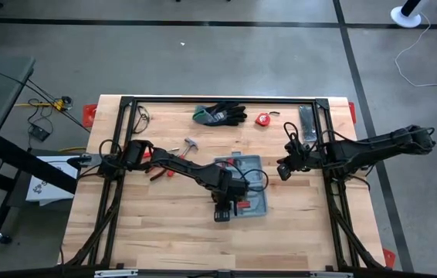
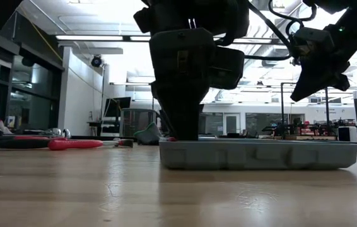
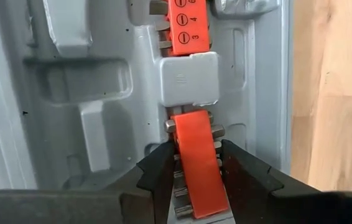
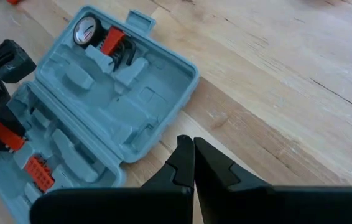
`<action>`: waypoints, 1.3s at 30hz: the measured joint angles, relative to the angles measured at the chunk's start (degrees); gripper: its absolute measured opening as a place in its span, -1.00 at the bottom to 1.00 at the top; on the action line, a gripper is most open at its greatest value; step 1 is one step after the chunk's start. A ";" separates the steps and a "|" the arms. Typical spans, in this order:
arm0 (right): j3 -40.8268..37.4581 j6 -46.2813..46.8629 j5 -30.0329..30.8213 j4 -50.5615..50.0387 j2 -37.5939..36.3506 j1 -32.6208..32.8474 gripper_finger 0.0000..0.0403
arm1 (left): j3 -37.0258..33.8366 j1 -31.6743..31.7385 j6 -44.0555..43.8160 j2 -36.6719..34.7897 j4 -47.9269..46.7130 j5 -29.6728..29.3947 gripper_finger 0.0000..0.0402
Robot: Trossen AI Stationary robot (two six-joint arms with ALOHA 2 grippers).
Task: Prefit tool cases
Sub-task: Put the screwdriver bit set into the gray tool case
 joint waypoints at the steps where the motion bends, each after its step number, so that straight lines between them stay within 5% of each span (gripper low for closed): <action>1: 0.00 0.00 0.00 0.01 0.00 0.00 -1.00 | -0.02 -0.01 0.41 0.01 0.60 0.09 -0.42; 23: 0.00 -0.02 0.66 0.01 0.00 0.00 -1.00 | -0.02 0.14 1.12 0.11 3.54 0.50 -0.41; 39: 0.02 -0.02 1.11 -0.01 0.00 -0.01 -1.00 | 0.39 0.14 -0.14 0.11 3.67 3.38 -0.16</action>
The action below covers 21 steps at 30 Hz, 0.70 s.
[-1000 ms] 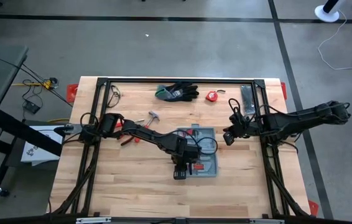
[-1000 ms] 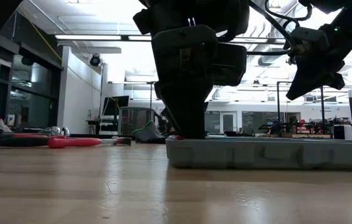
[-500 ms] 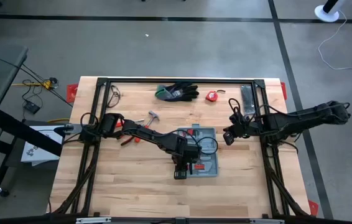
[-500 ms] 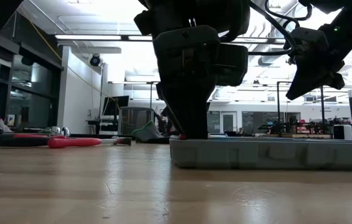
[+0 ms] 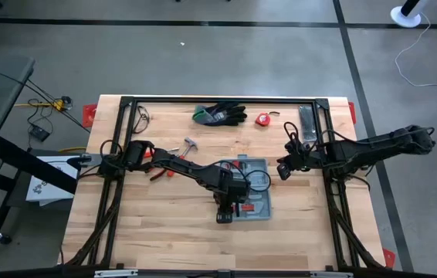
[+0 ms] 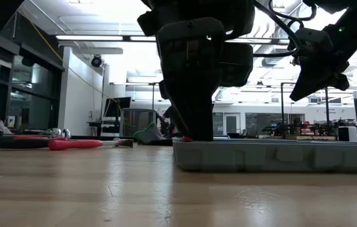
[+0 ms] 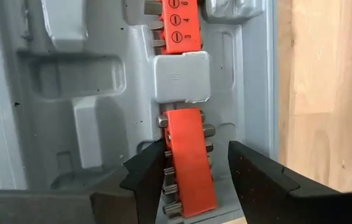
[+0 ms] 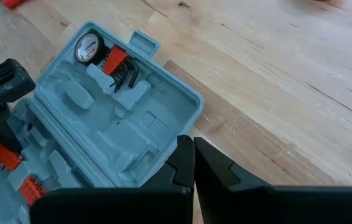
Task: Prefit tool cases
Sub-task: Put the screwdriver bit set into the gray tool case
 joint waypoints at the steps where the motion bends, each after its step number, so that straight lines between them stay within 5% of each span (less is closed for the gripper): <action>1: -0.01 0.00 0.00 0.00 0.00 0.01 -1.00 | 0.02 0.00 -0.32 0.00 0.00 0.00 -0.15; 21: 0.01 0.02 0.00 0.00 -0.01 0.01 -1.00 | 0.02 0.01 -1.87 -0.09 -0.15 3.22 -0.15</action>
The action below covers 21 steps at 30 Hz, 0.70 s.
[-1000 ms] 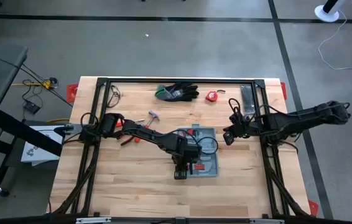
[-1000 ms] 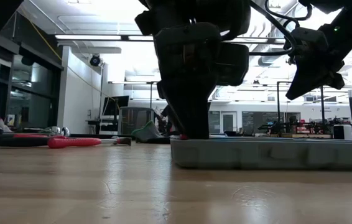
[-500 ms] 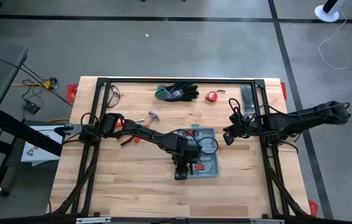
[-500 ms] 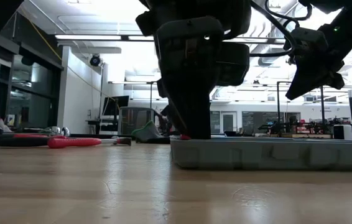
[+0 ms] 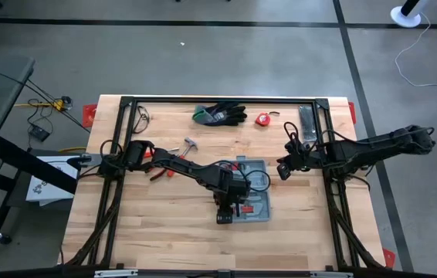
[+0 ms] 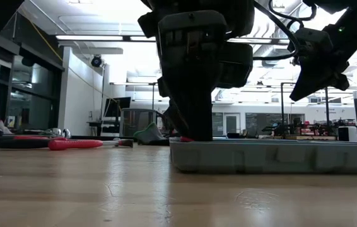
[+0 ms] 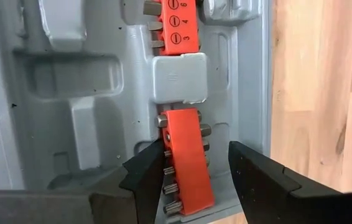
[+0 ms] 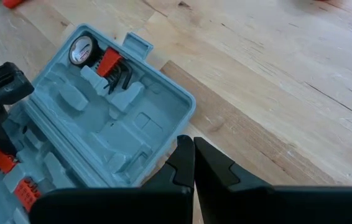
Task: Prefit tool cases
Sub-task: Put the screwdriver bit set into the gray tool case
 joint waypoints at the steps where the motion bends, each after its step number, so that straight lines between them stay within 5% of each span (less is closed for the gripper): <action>1: 0.00 0.00 0.00 0.00 0.01 0.01 -1.00 | 0.02 0.01 0.00 0.00 0.00 0.00 -0.15; 21: 0.00 -0.46 0.00 -0.02 0.01 0.01 -1.00 | 0.07 0.44 -0.49 -0.13 -0.35 -0.37 -0.15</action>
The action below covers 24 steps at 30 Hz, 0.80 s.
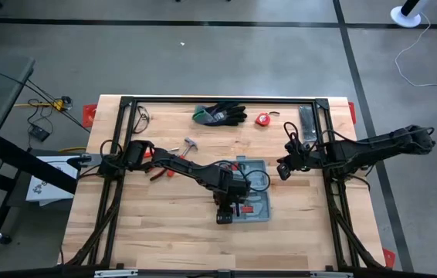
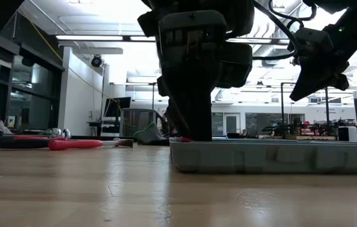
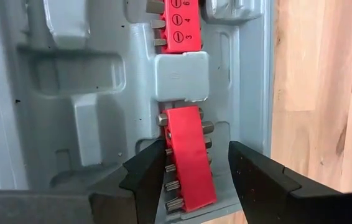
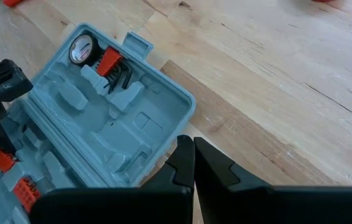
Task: Prefit tool cases
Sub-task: Put the screwdriver bit set into the gray tool case
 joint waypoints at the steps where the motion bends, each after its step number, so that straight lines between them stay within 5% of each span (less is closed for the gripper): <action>1: 0.00 0.00 0.00 0.00 0.00 0.00 -1.00 | 0.00 0.10 -0.01 0.00 0.00 -0.01 -0.15; 24: 0.00 0.01 0.23 -0.15 0.00 0.11 -1.00 | 0.02 1.27 -1.20 -1.72 -1.58 0.20 -0.15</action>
